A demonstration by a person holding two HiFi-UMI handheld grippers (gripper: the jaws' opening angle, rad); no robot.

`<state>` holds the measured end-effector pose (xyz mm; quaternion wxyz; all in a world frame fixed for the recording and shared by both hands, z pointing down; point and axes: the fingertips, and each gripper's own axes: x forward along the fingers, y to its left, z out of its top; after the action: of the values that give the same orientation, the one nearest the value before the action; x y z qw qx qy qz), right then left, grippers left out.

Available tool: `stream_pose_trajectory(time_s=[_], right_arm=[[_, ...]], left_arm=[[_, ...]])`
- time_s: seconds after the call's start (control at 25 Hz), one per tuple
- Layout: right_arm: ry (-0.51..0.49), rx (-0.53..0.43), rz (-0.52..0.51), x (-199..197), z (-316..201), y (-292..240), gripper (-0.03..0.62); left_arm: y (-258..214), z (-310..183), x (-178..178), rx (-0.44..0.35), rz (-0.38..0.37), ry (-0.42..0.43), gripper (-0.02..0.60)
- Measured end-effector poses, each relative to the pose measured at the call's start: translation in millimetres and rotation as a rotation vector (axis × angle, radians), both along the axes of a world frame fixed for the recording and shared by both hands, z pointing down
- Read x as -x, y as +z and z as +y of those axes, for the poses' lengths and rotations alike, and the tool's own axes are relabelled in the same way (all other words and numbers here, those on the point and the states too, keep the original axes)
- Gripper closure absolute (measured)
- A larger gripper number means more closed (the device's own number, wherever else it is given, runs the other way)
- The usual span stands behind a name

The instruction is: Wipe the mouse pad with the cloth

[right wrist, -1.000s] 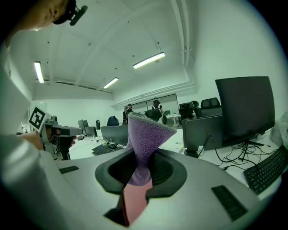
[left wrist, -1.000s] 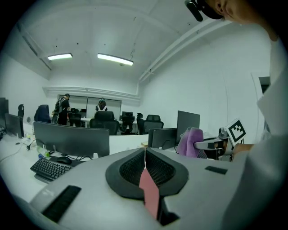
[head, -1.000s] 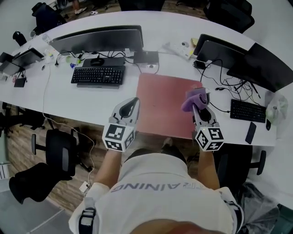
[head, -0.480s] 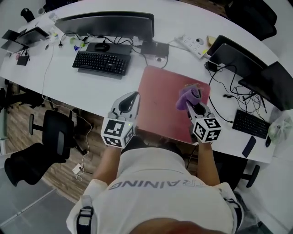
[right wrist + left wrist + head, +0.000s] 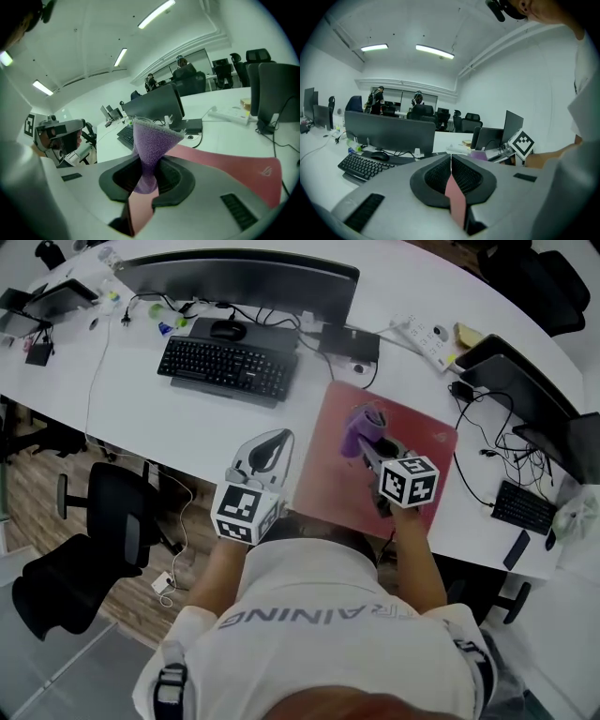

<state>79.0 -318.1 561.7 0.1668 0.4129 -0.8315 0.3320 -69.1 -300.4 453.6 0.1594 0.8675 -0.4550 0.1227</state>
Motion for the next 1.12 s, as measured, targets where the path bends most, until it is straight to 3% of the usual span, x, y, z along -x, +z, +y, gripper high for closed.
stream_pose_trajectory(time_s=[0.28, 0.52, 0.76, 0.96, 1.12], right_arm=[[-0.086, 0.108, 0.062, 72.3, -54.4, 71.4, 0.505], [-0.152, 0.154, 0.136, 95.7, -107.7, 126.8, 0.505], [-0.143, 0.217, 0.136, 90.5, -133.0, 151.0, 0.507], [-0.088, 0.309, 0.035, 72.1, -131.7, 158.3, 0.507], [-0.073, 0.323, 0.030, 54.1, -125.3, 158.8, 0.507]], left_arm=[[23.4, -15.8, 49.3, 0.047, -0.023, -0.017, 0.549], [41.9, -16.4, 70.0, 0.088, -0.042, -0.036, 0.549], [49.4, -16.5, 66.4, 0.108, -0.040, -0.036, 0.549], [47.8, -15.9, 56.0, 0.109, -0.046, -0.040, 0.549], [43.3, -11.4, 40.3, 0.100, -0.050, -0.039, 0.549]])
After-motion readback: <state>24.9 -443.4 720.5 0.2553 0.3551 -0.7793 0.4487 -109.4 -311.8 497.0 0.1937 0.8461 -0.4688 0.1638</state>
